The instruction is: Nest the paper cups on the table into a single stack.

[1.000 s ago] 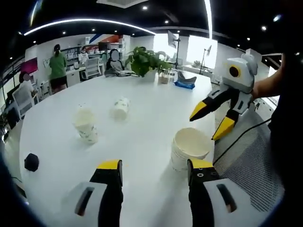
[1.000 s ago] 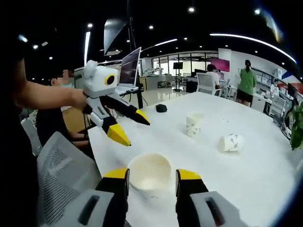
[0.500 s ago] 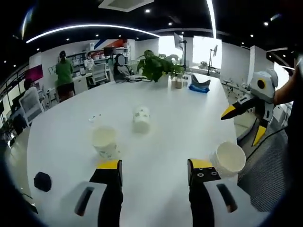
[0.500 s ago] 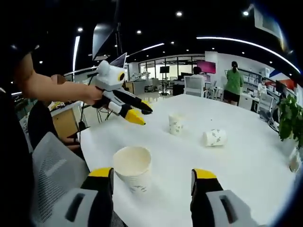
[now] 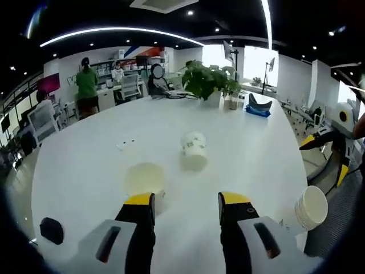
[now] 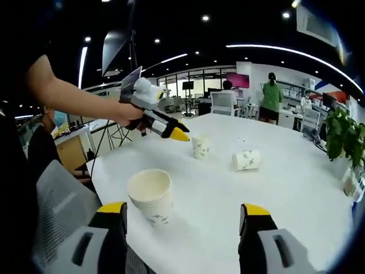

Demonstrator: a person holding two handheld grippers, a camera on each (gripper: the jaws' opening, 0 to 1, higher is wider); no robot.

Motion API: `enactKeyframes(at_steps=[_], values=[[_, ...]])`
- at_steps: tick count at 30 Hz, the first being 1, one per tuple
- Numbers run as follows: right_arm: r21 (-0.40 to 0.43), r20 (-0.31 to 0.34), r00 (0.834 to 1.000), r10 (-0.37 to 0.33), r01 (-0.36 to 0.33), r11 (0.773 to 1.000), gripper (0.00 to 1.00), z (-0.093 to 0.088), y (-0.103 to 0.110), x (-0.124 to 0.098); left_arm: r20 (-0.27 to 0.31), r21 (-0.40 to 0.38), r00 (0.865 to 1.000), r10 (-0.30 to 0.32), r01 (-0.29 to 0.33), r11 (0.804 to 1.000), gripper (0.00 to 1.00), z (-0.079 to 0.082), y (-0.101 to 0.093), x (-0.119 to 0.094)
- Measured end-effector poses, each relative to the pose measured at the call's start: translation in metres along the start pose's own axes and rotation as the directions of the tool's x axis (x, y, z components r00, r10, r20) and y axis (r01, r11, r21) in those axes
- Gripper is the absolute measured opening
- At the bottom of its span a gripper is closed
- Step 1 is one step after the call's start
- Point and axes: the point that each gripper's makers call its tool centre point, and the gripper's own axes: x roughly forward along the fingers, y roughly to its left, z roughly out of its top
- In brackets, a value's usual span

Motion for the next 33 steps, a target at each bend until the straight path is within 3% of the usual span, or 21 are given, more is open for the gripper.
enactKeyframes(at_steps=[10, 24, 33], values=[[0.015, -0.007, 1.000, -0.017, 0.017, 1.000, 0.86, -0.004, -0.004, 0.003, -0.068, 0.042, 0.998, -0.001, 0.004, 0.999, 0.37, 0.002, 0.013, 0.024], [0.038, -0.034, 0.999, -0.039, 0.040, 0.998, 0.82, -0.012, -0.011, 0.004, -0.129, 0.049, 0.992, -0.009, 0.016, 0.999, 0.24, -0.015, 0.022, 0.051], [0.044, -0.041, 0.998, -0.038, 0.040, 0.998, 0.81, -0.014, -0.012, 0.006, -0.149, 0.065, 0.988, -0.033, 0.043, 0.997, 0.04, -0.018, 0.014, 0.044]])
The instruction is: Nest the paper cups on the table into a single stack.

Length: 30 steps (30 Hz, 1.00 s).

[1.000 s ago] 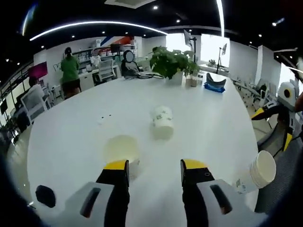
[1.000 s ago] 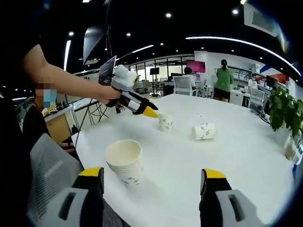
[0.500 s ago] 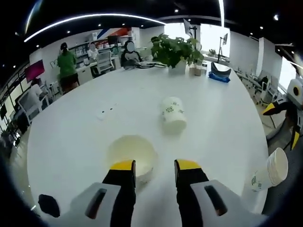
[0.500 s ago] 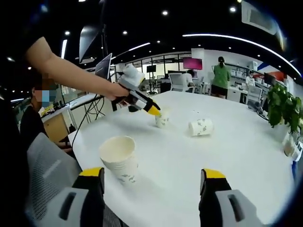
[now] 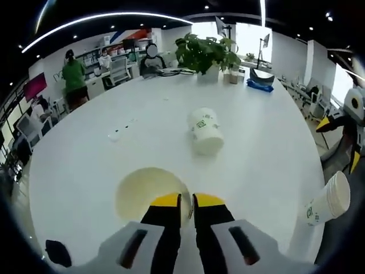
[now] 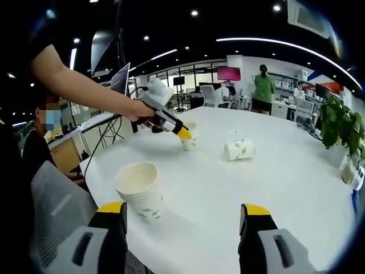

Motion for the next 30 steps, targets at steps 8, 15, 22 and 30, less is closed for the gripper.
enactKeyframes(at_steps=[8, 15, 22, 30], values=[[0.003, 0.011, 1.000, 0.005, -0.005, 1.000, 0.81, 0.002, 0.001, -0.001, 0.006, 0.028, 1.000, 0.007, -0.007, 1.000, 0.00, 0.003, -0.005, -0.013], [0.005, 0.022, 1.000, 0.010, -0.010, 1.000, 0.82, 0.004, 0.003, -0.002, 0.013, 0.044, 1.000, -0.004, 0.004, 0.999, 0.00, 0.009, -0.018, -0.027], [-0.009, 0.021, 1.000, 0.021, -0.020, 1.000, 0.82, 0.004, 0.005, -0.001, 0.010, 0.051, 1.000, -0.021, 0.021, 0.998, 0.00, 0.010, -0.037, -0.044], [-0.023, 0.020, 0.999, 0.030, -0.029, 0.999, 0.83, 0.004, 0.007, -0.001, 0.019, 0.059, 0.999, -0.037, 0.036, 0.998, 0.00, 0.010, -0.052, -0.060]])
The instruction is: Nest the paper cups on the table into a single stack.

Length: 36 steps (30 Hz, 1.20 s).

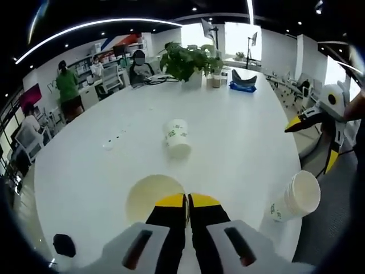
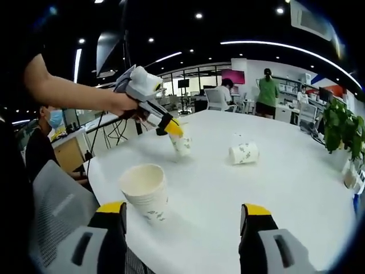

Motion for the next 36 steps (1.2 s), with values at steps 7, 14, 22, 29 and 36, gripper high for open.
enactKeyframes(at_steps=[7, 14, 22, 29, 36], values=[[-0.010, -0.003, 1.000, 0.007, -0.007, 1.000, 0.84, -0.001, 0.002, 0.001, 0.005, 0.003, 1.000, -0.017, 0.017, 1.000, 0.00, -0.001, -0.016, -0.013], [-0.015, -0.009, 1.000, 0.016, -0.016, 1.000, 0.84, -0.002, 0.005, 0.001, 0.019, 0.022, 0.999, -0.051, 0.051, 0.998, 0.00, 0.009, -0.038, -0.031], [-0.023, -0.014, 1.000, 0.022, -0.023, 0.999, 0.84, -0.002, 0.008, 0.002, 0.023, 0.066, 0.998, -0.064, 0.062, 0.996, 0.00, 0.020, -0.061, -0.048], [-0.027, -0.018, 0.999, 0.028, -0.029, 0.999, 0.84, -0.004, 0.009, 0.002, 0.039, 0.096, 0.995, -0.089, 0.085, 0.992, 0.00, 0.031, -0.080, -0.055], [-0.028, -0.021, 0.999, 0.029, -0.029, 0.999, 0.84, -0.006, 0.008, 0.001, 0.037, 0.122, 0.990, -0.136, 0.131, 0.984, 0.00, 0.037, -0.100, -0.060]])
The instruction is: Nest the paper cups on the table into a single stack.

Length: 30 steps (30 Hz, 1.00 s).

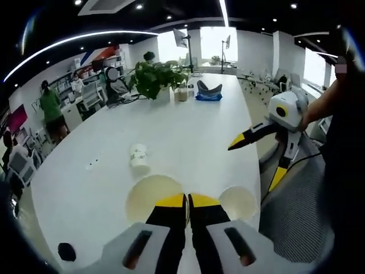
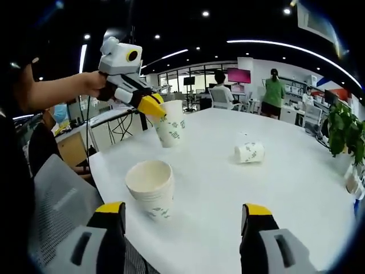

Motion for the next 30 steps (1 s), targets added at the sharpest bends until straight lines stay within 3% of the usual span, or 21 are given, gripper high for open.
enactKeyframes(at_steps=[18, 30], values=[[-0.012, -0.016, 1.000, 0.004, -0.005, 1.000, 0.83, -0.002, 0.003, 0.001, 0.012, 0.051, 0.994, -0.105, 0.104, 0.993, 0.00, 0.023, -0.052, -0.002], [-0.024, -0.039, 0.999, 0.018, -0.019, 1.000, 0.82, -0.007, 0.006, 0.003, -0.039, 0.081, 0.985, -0.166, 0.169, 0.982, 0.00, 0.010, -0.076, 0.005]])
